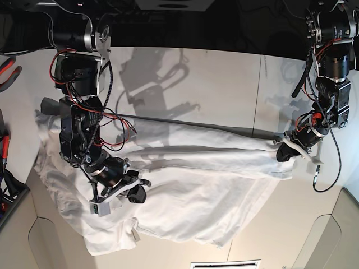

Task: Layout the t-shirt on the table in an organized manner, then fold the t-shirt properly
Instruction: 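Grasp the shirt fabric with the right gripper and pull it outward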

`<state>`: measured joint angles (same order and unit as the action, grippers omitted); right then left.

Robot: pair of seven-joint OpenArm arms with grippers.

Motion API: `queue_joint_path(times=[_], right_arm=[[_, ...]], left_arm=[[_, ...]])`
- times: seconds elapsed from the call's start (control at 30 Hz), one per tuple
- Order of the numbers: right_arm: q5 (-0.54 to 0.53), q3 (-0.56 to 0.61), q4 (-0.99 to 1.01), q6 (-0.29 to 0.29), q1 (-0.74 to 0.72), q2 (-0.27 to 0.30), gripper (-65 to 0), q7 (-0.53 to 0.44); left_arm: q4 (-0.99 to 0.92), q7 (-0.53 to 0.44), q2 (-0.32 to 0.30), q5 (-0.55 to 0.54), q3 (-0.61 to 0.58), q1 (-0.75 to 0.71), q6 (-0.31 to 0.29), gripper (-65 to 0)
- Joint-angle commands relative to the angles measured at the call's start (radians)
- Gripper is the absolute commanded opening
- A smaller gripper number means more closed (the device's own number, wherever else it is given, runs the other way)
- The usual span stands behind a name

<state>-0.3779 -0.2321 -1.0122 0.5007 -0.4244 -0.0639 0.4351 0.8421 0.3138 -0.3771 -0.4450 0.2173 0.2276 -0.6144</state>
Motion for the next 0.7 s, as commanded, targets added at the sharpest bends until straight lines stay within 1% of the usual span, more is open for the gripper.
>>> queue_joint_path(times=[0.0, 0.07, 0.17, 0.23, 0.27, 0.33, 0.43, 0.53, 0.6, 0.67], right_arm=[[-0.034, 0.001, -0.016, 0.032, -0.029, 0.000, -65.0, -0.004], [-0.050, 0.000, -0.035, 0.031, -0.026, 0.000, -65.0, 0.029], [-0.050, -0.004, -0.110, 0.029, 0.003, -0.001, -65.0, 0.036], [-0.046, -0.008, -0.195, 0.010, 0.037, -0.003, -65.0, 0.037], [-0.037, -0.010, -0.241, -0.009, 0.055, -0.005, -65.0, 0.037], [0.021, -0.011, -0.338, -0.076, 0.092, -0.012, -65.0, 0.036], [0.157, -0.011, -0.455, -0.213, 0.140, -0.023, -65.0, 0.029], [0.281, -0.011, -0.481, -0.347, 0.156, -0.021, -65.0, 0.025], [0.338, -0.011, -0.462, -0.406, 0.155, -0.021, -65.0, 0.006], [0.352, -0.011, -0.424, -0.443, 0.151, -0.019, -65.0, -0.026]], left_arm=[[0.015, -0.018, -0.016, -0.015, 0.005, 0.021, -0.011, -65.0], [0.015, -0.017, -0.017, -0.015, 0.005, 0.021, -0.011, -65.0], [0.015, -0.016, -0.016, -0.015, 0.005, 0.021, -0.011, -65.0], [0.015, -0.009, -0.016, -0.014, 0.005, 0.021, -0.011, -65.0], [0.015, -0.006, -0.017, -0.015, 0.005, 0.021, -0.011, -65.0], [0.015, -0.002, -0.017, -0.015, 0.005, 0.021, -0.011, -65.0], [0.015, -0.003, -0.016, -0.016, 0.005, 0.021, -0.011, -65.0], [0.015, -0.002, -0.016, -0.025, 0.005, 0.021, -0.011, -65.0], [0.015, -0.002, -0.016, -0.031, 0.005, 0.021, -0.011, -65.0], [0.015, -0.002, -0.016, -0.031, 0.005, 0.021, -0.011, -65.0]])
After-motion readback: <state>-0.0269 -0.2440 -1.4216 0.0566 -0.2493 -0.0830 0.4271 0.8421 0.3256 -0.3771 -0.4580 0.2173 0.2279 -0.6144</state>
